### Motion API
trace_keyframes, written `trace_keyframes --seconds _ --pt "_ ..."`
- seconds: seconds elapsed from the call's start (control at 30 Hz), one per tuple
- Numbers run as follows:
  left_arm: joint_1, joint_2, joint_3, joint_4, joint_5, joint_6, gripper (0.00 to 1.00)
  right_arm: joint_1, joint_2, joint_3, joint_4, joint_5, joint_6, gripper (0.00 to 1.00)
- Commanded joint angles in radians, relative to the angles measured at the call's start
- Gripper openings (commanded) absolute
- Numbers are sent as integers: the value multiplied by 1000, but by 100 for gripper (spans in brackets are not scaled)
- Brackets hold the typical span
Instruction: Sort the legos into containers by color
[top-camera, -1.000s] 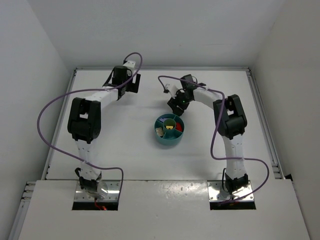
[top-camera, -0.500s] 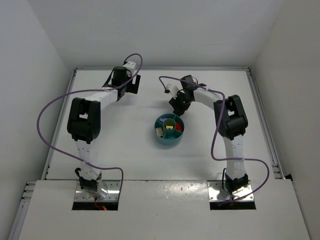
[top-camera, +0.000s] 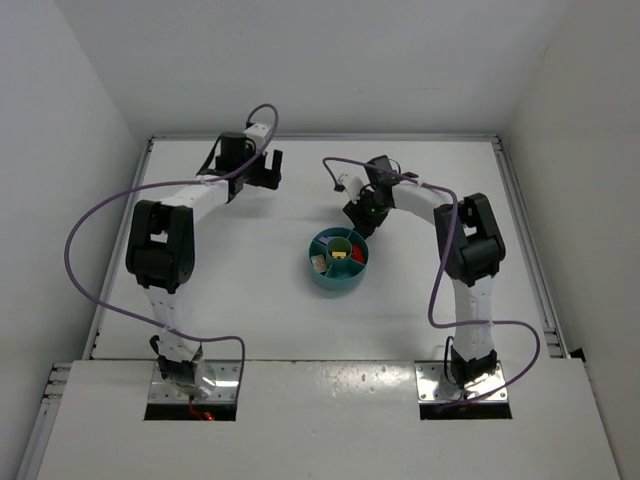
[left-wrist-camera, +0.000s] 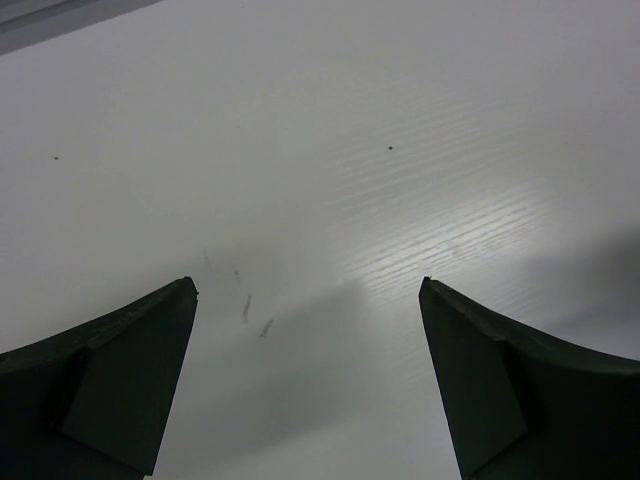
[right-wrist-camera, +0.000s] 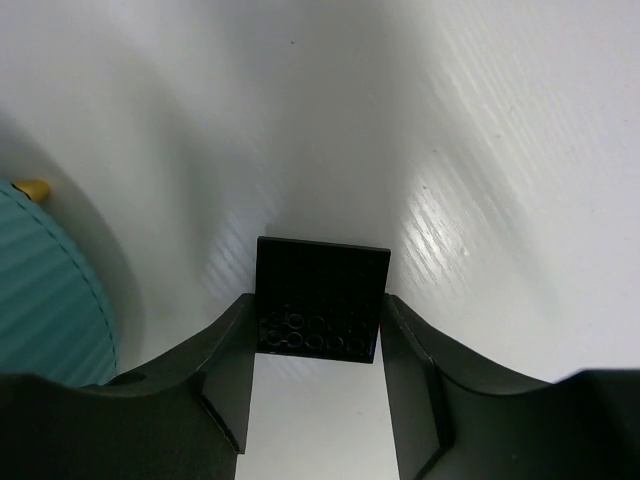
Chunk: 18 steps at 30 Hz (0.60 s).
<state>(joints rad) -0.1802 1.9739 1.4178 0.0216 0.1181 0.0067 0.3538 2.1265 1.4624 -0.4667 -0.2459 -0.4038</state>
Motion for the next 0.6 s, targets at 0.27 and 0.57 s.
trace_keyframes --seconds 0.27,0.57 --pt "54 -38 144 -155 242 -235 100 -6 -166 -11 77 60 52 31" --pt "44 -7 207 -144 583 -341 100 22 -223 7 114 -56 66 31"
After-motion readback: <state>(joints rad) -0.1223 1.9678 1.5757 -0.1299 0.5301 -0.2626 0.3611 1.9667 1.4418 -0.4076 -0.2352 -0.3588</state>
